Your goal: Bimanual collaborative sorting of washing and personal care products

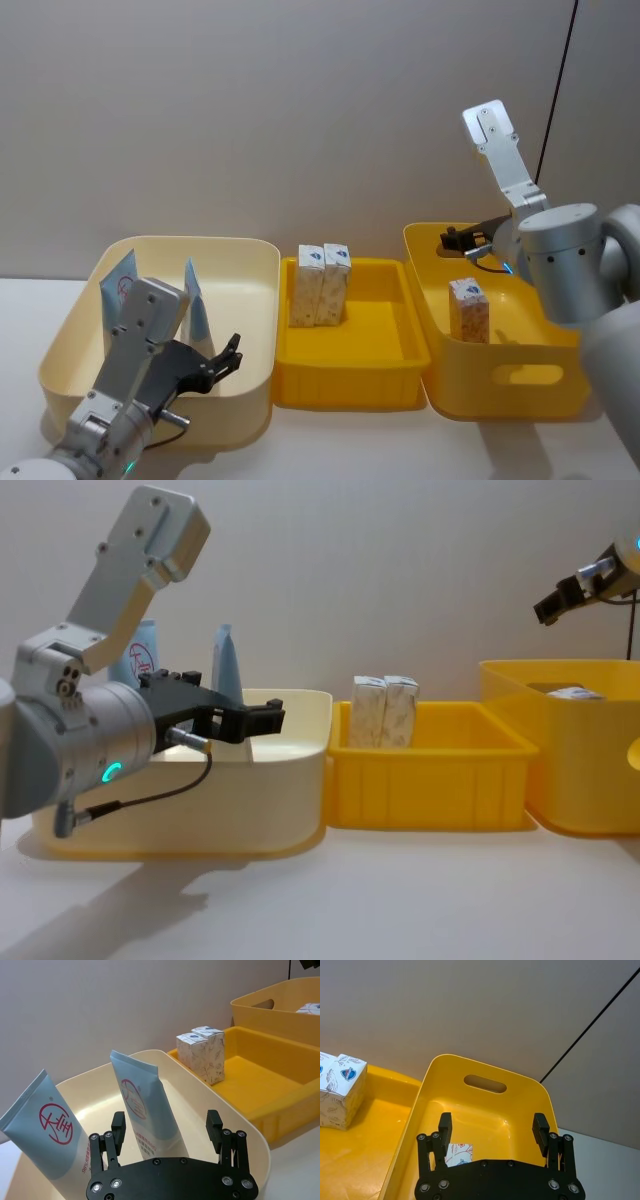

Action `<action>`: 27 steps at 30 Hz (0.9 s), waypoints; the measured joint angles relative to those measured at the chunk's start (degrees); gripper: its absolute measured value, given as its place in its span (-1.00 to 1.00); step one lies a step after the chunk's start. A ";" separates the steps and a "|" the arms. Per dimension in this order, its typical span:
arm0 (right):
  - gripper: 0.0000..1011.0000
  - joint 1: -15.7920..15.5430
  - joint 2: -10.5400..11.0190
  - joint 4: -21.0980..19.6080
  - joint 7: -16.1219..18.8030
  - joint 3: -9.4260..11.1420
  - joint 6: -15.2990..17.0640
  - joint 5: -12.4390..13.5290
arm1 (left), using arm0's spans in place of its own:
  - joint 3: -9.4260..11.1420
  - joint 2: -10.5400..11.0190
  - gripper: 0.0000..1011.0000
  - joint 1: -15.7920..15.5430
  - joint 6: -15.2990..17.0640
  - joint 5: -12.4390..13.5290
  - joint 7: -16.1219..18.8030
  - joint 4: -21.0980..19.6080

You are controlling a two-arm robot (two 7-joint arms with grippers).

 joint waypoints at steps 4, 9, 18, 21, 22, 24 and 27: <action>0.98 0.00 0.00 0.00 0.00 0.00 0.00 0.00 | -0.25 -0.74 0.98 -0.69 -0.20 -0.33 -0.35 1.39; 0.98 0.00 0.00 0.00 0.00 0.00 0.00 -0.01 | -0.61 -1.77 0.98 -1.68 -0.82 -0.76 -0.95 3.41; 0.98 0.00 0.00 0.00 -0.01 0.00 0.00 0.00 | -0.97 -3.27 0.98 -3.22 -1.97 -0.92 -1.46 6.34; 0.98 0.00 0.00 0.00 0.00 0.00 0.00 0.00 | -1.05 -3.70 0.98 -3.64 -2.34 -0.89 -1.54 7.09; 0.98 0.00 0.00 -0.01 -0.01 0.00 0.00 0.00 | -1.08 -3.84 0.98 -3.79 -2.49 -0.86 -1.57 7.37; 0.98 0.00 0.00 0.00 -0.01 0.00 0.00 0.00 | -1.12 -4.00 0.97 -3.94 -2.60 -0.84 -1.62 7.65; 0.98 0.00 0.00 -0.01 -0.01 0.00 0.00 0.00 | -1.18 -4.24 0.86 -4.18 -2.83 -0.78 -1.69 8.12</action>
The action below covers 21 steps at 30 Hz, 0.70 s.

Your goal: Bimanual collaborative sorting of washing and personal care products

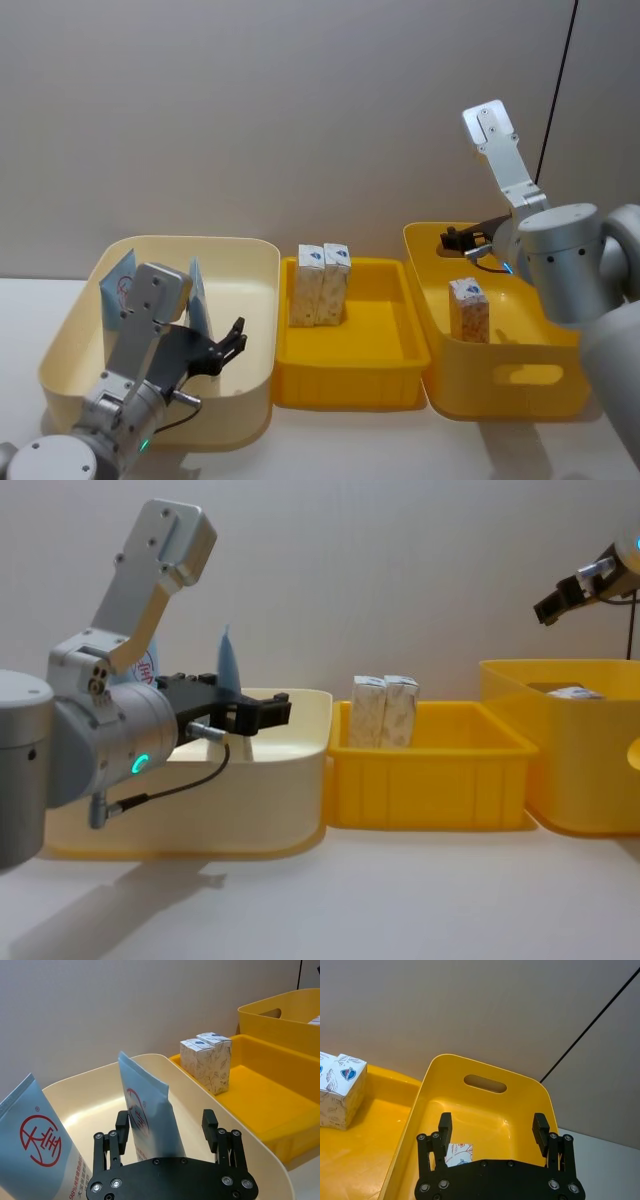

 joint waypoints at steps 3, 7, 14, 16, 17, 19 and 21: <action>0.98 0.00 0.00 0.00 0.00 0.00 0.00 0.00 | -0.03 -0.17 0.71 -0.19 -0.15 0.05 -0.04 0.35; 0.98 0.00 0.00 0.00 0.00 0.00 0.00 0.00 | -0.07 -0.37 0.49 -0.39 -0.31 0.12 -0.08 0.70; 0.98 0.00 0.00 0.00 0.00 0.00 0.00 0.00 | -0.10 -0.54 0.02 -0.57 -0.48 0.17 -0.12 1.02; 0.98 0.00 0.00 0.00 0.00 0.00 0.00 0.00 | -0.12 -0.61 -0.11 -0.65 -0.54 0.19 -0.14 1.15; 0.98 0.00 0.00 0.00 0.01 0.00 0.00 0.00 | -0.13 -0.62 -0.18 -0.66 -0.55 0.19 -0.15 1.17; 0.98 0.00 0.00 0.00 0.00 0.00 0.00 0.00 | -0.14 -0.64 -0.28 -0.68 -0.57 0.21 -0.16 1.21; 0.98 0.00 0.00 0.00 0.00 0.00 0.00 0.00 | -0.15 -0.66 -0.41 -0.70 -0.59 0.21 -0.18 1.24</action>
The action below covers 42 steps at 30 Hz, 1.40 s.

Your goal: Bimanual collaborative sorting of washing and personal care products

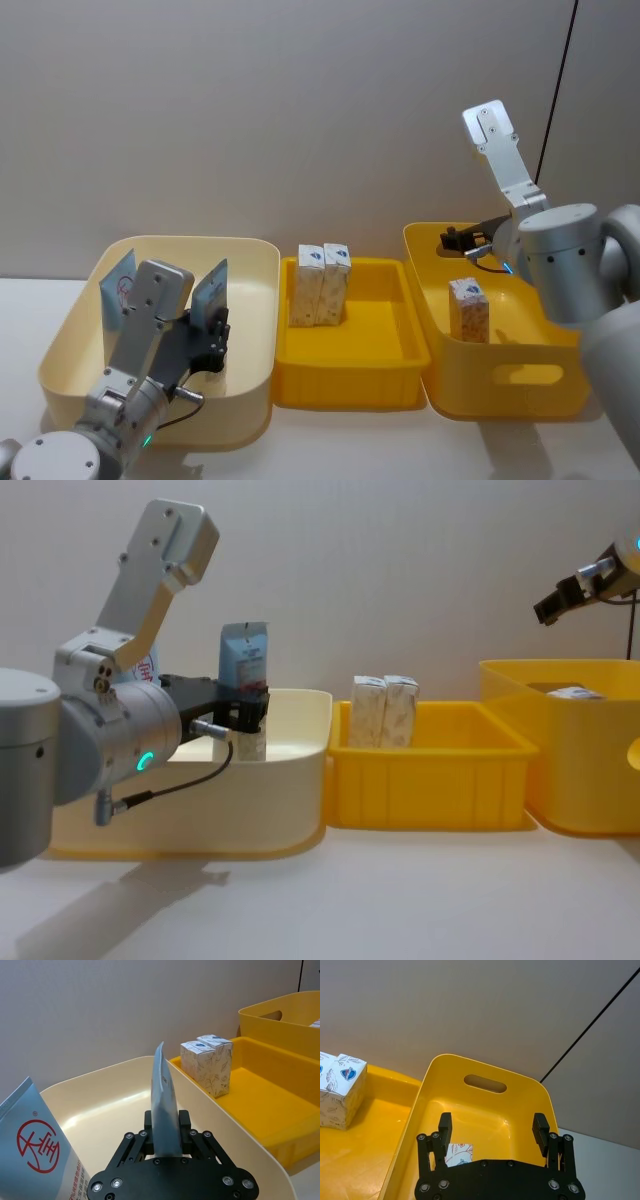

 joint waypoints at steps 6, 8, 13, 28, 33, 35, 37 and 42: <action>0.98 0.00 0.00 0.00 0.00 0.00 0.00 0.00 | -0.02 -0.07 -0.51 -0.07 -0.06 0.04 -0.01 0.13; 0.98 0.00 0.00 0.00 0.00 0.00 0.00 0.00 | -0.02 -0.07 -0.51 -0.08 -0.06 0.05 -0.02 0.15; 0.98 0.00 0.00 0.00 0.00 0.00 0.00 0.00 | -0.02 -0.09 -0.51 -0.11 -0.08 0.05 -0.01 0.20; 0.98 0.00 0.00 0.00 0.00 0.00 0.00 0.00 | -0.01 -0.15 -0.51 -0.16 -0.10 0.05 0.00 0.29; 0.98 0.00 0.00 0.00 0.00 0.00 0.00 0.00 | -0.01 -0.15 -0.51 -0.16 -0.10 0.05 0.00 0.29; 0.98 0.00 0.00 0.00 0.00 0.00 0.00 0.00 | -0.01 -0.15 -0.51 -0.16 -0.10 0.05 0.00 0.29; 0.98 0.00 0.00 0.00 0.00 0.00 0.00 0.00 | -0.01 -0.15 -0.51 -0.16 -0.10 0.05 0.00 0.29; 0.98 0.00 0.00 0.00 0.00 0.00 0.00 0.00 | -0.01 -0.15 -0.51 -0.16 -0.10 0.04 0.00 0.29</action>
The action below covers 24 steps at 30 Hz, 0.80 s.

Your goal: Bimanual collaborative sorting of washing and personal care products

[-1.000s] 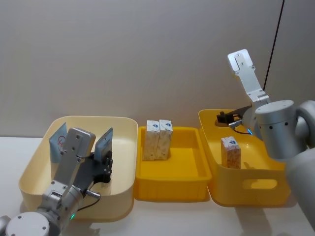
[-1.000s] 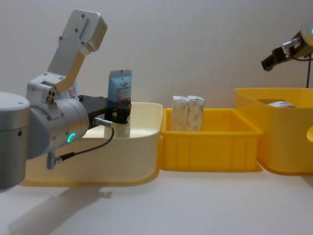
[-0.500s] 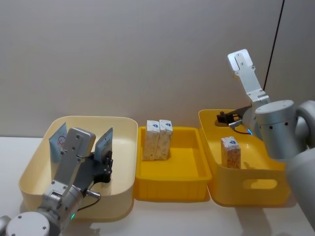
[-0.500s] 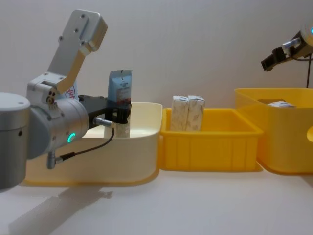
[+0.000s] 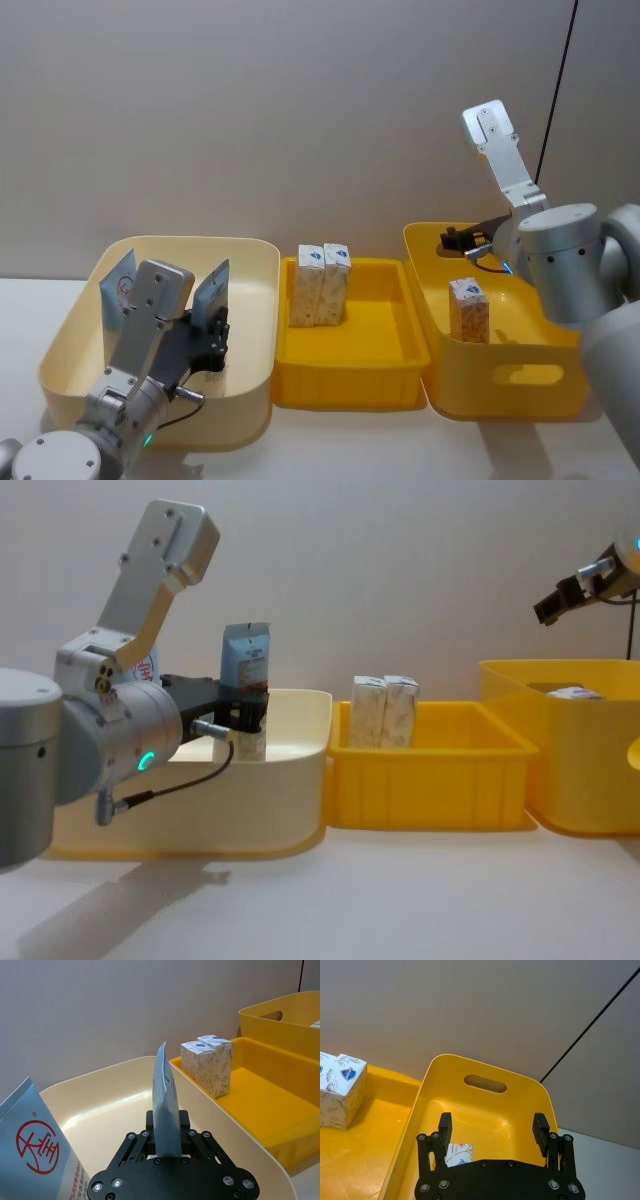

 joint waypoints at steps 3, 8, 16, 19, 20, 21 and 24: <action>0.98 0.00 0.00 0.00 0.00 0.00 0.00 0.00 | 0.00 0.00 -0.51 0.01 0.00 0.00 0.00 -0.01; 0.98 0.00 0.00 0.00 0.00 0.00 0.00 0.00 | -0.02 -0.01 -0.51 0.01 0.00 0.13 0.01 -0.04; 0.98 0.00 0.00 0.00 0.00 0.00 0.00 0.00 | -0.39 0.03 -0.51 -0.15 -0.78 0.77 0.35 -0.94; 0.98 0.00 0.00 0.00 0.00 0.00 0.00 0.00 | -0.76 0.04 -0.51 -0.33 -1.67 1.01 0.54 -1.88; 0.98 0.00 0.00 0.00 0.00 0.00 0.00 0.00 | -0.85 0.04 -0.51 -0.38 -1.85 1.04 0.56 -2.10; 0.98 0.00 0.00 0.00 0.00 0.00 0.00 0.00 | -1.09 0.05 -0.51 -0.50 -2.30 1.09 0.58 -2.60; 0.98 0.00 0.00 0.00 0.00 0.00 0.00 0.00 | -1.43 0.04 -0.51 -0.66 -3.08 1.10 0.58 -3.26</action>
